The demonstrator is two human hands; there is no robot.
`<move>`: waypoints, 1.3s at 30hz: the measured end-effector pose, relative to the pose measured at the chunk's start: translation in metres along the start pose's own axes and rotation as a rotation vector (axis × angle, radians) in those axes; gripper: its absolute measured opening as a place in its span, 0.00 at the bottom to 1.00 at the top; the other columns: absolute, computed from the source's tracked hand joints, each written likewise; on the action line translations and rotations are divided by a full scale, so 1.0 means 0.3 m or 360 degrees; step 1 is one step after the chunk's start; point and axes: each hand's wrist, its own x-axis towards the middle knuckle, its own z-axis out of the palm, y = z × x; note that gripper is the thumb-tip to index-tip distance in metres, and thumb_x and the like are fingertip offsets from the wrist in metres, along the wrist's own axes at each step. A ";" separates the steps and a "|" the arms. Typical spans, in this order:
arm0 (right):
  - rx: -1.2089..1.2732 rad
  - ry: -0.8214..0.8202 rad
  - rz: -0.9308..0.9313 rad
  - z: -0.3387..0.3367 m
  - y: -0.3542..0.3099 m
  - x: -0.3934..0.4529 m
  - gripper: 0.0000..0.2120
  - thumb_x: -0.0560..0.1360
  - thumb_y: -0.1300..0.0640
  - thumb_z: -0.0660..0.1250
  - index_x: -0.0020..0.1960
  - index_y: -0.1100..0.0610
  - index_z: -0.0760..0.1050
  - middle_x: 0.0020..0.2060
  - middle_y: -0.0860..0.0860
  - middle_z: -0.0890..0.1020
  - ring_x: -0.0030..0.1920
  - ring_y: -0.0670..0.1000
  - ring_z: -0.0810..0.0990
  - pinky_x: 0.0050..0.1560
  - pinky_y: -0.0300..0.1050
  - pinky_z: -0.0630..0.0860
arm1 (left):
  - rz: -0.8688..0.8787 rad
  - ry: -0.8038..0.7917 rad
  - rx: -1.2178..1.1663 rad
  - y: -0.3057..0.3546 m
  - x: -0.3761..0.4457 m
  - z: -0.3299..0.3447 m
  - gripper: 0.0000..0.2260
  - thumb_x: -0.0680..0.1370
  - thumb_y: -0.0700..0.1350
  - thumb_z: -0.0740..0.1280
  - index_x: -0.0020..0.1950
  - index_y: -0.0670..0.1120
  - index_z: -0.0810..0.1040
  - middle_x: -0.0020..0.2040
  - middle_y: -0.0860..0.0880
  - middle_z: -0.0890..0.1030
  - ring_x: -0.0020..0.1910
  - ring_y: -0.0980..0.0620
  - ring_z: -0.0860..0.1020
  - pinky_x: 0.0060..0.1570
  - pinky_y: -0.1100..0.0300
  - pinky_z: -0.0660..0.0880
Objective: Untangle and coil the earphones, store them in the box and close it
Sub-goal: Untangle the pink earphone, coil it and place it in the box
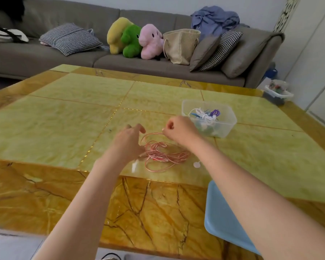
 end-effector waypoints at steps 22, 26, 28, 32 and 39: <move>0.0547 -0.0202 0.0026 -0.178 0.067 -0.137 0.12 0.75 0.56 0.67 0.58 0.54 0.76 0.53 0.50 0.80 0.54 0.50 0.78 0.55 0.44 0.72 | 0.0180 -0.0008 -0.2007 0.182 -0.043 -0.107 0.11 0.81 0.48 0.57 0.54 0.50 0.78 0.54 0.50 0.82 0.52 0.54 0.81 0.56 0.58 0.73; 0.0587 -0.0661 0.0010 -0.131 -0.022 -0.126 0.16 0.72 0.57 0.71 0.57 0.52 0.70 0.48 0.47 0.80 0.52 0.47 0.78 0.52 0.41 0.74 | 0.0318 -0.0075 -0.2285 0.188 -0.031 -0.119 0.11 0.80 0.50 0.59 0.61 0.56 0.75 0.64 0.55 0.75 0.58 0.52 0.79 0.57 0.54 0.75; 0.0483 -0.0545 0.0030 -0.084 -0.023 -0.112 0.18 0.70 0.55 0.72 0.57 0.53 0.70 0.43 0.47 0.80 0.47 0.47 0.79 0.50 0.41 0.74 | 0.0342 -0.0030 -0.2404 0.193 -0.029 -0.131 0.13 0.80 0.47 0.60 0.64 0.57 0.72 0.66 0.58 0.72 0.58 0.52 0.79 0.54 0.56 0.77; 0.0850 -0.0013 0.0059 -0.079 0.014 -0.103 0.05 0.72 0.62 0.69 0.40 0.53 0.77 0.29 0.46 0.78 0.24 0.38 0.74 0.32 0.36 0.71 | 0.0387 0.0147 -0.2535 0.174 -0.022 -0.165 0.15 0.80 0.43 0.60 0.65 0.57 0.69 0.66 0.58 0.67 0.60 0.48 0.77 0.55 0.52 0.77; 0.1350 0.0520 0.0325 -0.256 0.035 -0.086 0.03 0.71 0.60 0.72 0.42 0.54 0.79 0.30 0.46 0.77 0.28 0.41 0.73 0.31 0.34 0.69 | -0.0280 0.0374 -0.1574 0.153 0.004 -0.073 0.13 0.76 0.40 0.66 0.59 0.42 0.71 0.46 0.47 0.76 0.41 0.51 0.76 0.53 0.52 0.77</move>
